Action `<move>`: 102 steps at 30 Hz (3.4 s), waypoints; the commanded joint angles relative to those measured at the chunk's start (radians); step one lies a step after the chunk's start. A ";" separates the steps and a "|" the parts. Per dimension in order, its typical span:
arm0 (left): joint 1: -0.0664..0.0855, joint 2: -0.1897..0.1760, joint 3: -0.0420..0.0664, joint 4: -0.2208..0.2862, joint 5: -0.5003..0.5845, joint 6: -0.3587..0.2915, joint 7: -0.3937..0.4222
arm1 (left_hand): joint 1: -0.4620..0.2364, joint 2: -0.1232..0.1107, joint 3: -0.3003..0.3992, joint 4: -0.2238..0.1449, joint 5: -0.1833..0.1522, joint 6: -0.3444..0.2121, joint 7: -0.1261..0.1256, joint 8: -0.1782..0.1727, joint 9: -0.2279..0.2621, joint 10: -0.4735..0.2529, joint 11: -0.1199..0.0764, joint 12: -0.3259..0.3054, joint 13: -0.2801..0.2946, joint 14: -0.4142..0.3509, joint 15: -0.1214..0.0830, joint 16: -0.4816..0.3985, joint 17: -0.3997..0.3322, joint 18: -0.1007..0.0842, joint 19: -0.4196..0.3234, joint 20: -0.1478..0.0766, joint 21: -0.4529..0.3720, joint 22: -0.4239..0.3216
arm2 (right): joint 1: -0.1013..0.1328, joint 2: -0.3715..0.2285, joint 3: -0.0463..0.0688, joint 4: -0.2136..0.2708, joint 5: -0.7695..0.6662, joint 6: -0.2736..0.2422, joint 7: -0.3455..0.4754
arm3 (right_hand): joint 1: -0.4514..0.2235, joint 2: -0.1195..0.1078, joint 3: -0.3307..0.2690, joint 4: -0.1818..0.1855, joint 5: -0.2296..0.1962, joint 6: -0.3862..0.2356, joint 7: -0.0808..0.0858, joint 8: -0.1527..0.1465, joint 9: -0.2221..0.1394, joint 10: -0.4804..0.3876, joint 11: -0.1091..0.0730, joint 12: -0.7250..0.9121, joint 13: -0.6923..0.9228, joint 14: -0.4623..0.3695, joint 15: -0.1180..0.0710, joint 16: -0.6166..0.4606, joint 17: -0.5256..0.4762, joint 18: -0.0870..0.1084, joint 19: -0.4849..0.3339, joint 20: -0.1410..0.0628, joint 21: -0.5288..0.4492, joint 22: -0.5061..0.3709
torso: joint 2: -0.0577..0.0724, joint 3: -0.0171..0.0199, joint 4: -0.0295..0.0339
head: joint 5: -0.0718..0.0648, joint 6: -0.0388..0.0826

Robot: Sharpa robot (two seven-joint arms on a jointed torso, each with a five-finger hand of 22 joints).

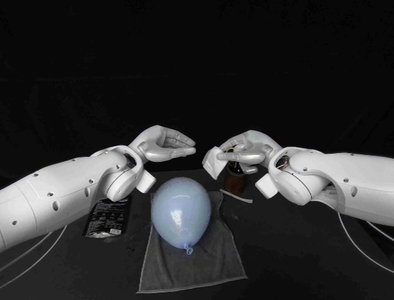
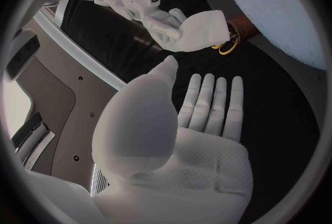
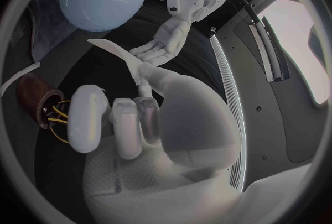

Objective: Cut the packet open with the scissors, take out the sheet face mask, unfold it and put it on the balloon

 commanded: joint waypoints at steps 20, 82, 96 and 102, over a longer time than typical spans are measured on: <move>0.000 0.063 0.005 -0.041 -0.092 0.084 0.007 | 0.151 0.090 -0.123 0.064 -0.004 0.008 0.007 -0.036 0.009 -0.005 0.010 0.006 0.001 0.031 0.005 -0.107 -0.055 -0.024 0.034 -0.003 -0.088 -0.067 | 0.030 -0.002 0.004 0.026 -0.010 0.061 -0.001 | 0.000 0.009 0.002 -0.006 0.005 0.002 0.002 0.004 0.044 0.080 -0.002 0.002 0.228 0.106 -0.006 0.004 0.263 0.005 -0.004 -0.005 -0.005 0.109 | 0.001 -0.0008 0.0017 | 0.004 0.004; 0.000 0.054 0.005 -0.029 0.056 0.166 -0.017 | 0.207 0.131 0.236 0.054 -0.005 0.154 -0.062 0.099 0.142 0.252 -0.045 -0.001 -0.001 0.166 -0.038 -0.139 -0.070 0.010 0.122 -0.005 -0.146 -0.072 | 0.032 0.041 0.005 -0.047 -0.168 0.046 -0.018 | -0.003 0.010 0.003 -0.008 0.005 -0.004 0.003 0.010 0.047 0.077 -0.001 -0.003 0.225 0.106 -0.005 0.004 0.263 0.005 -0.005 -0.004 -0.009 0.108 | 0.000 -0.0013 0.0016 | -0.004 -0.015; 0.000 0.054 0.005 -0.030 0.130 0.187 -0.046 | 0.188 0.126 0.259 0.049 -0.005 0.143 -0.058 0.111 0.161 0.256 -0.048 -0.001 -0.001 0.177 -0.042 -0.133 -0.066 0.019 0.138 -0.005 -0.144 -0.069 | 0.032 0.067 0.005 -0.068 -0.237 -0.025 -0.020 | -0.016 0.005 -0.007 -0.009 0.004 -0.057 0.017 0.001 0.047 0.043 0.011 -0.055 0.184 0.106 0.003 0.003 0.263 0.012 -0.021 0.000 -0.044 0.091 | 0.000 -0.0004 0.0016 | -0.006 -0.014; 0.000 0.055 0.005 -0.034 0.175 0.174 -0.068 | 0.175 0.123 0.281 0.036 -0.005 0.134 -0.049 0.122 0.179 0.262 -0.053 0.000 -0.001 0.195 -0.048 -0.119 -0.059 0.031 0.174 -0.007 -0.127 -0.061 | 0.032 0.072 0.004 -0.072 -0.234 -0.070 -0.021 | -0.075 -0.051 -0.075 0.022 0.002 -0.174 0.070 -0.073 0.012 -0.062 0.057 -0.197 0.076 0.098 0.041 -0.006 0.228 0.025 -0.062 0.026 -0.130 0.048 | 0.000 -0.0004 0.0011 | -0.006 -0.015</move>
